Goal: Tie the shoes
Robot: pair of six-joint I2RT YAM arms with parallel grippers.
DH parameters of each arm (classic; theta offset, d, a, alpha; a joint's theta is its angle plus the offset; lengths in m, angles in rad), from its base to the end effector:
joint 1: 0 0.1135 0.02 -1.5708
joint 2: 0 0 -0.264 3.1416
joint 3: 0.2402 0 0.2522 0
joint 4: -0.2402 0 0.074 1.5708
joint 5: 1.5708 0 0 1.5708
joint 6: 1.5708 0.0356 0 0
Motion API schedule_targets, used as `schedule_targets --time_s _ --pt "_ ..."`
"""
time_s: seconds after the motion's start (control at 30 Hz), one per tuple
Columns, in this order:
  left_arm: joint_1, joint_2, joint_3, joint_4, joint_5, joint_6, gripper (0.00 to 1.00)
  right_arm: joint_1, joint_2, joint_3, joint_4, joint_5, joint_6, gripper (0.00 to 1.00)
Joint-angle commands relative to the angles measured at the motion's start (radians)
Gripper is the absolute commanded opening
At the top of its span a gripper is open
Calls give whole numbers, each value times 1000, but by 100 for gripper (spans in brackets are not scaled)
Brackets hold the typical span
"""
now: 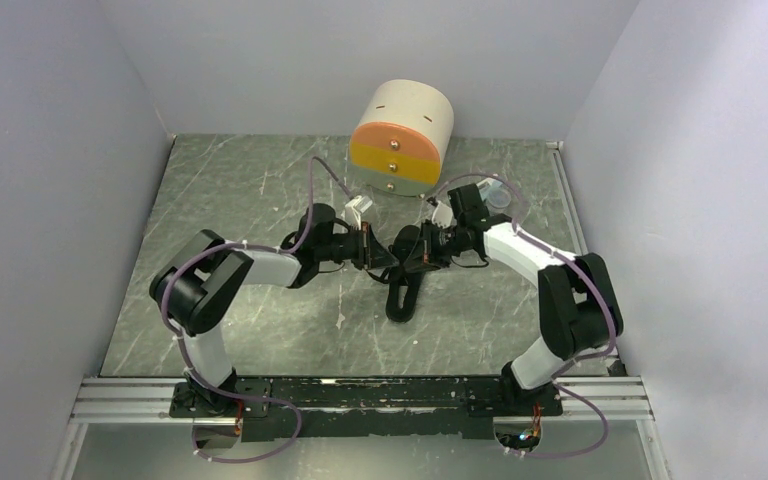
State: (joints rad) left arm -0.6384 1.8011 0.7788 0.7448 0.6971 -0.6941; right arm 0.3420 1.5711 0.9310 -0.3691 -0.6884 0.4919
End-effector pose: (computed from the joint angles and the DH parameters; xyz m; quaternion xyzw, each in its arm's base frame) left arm 0.2727 -0.2309 0.1650 0.1848 0.7556 -0.5643 0.2767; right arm 0.2811 0.1241 0.1934 -0.0255 0.9089 0.4021 0.1072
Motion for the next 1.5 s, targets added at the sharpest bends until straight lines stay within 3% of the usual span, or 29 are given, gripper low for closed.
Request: schedule_targets --time_s 0.0,0.2,0.43,0.67,0.87,1.23,1.47 --pt "19 32 66 -62 49 32 5 -15 74 65 -139 -60 -107 0" --pt "20 95 158 -218 54 58 5 -18 151 139 -210 -73 -173 0" --pt "17 162 174 -152 91 -43 5 -18 182 192 -259 -67 -233 0" --pt "7 195 228 -284 88 9 5 -18 172 182 -248 -77 -236 0" --pt "4 212 224 -262 91 -14 5 -18 171 194 -250 -58 -229 0" --pt "0 234 232 -250 108 -22 5 -17 143 265 -354 118 -251 28" --pt "0 240 231 -240 117 -26 5 -10 26 218 -392 297 -233 43"
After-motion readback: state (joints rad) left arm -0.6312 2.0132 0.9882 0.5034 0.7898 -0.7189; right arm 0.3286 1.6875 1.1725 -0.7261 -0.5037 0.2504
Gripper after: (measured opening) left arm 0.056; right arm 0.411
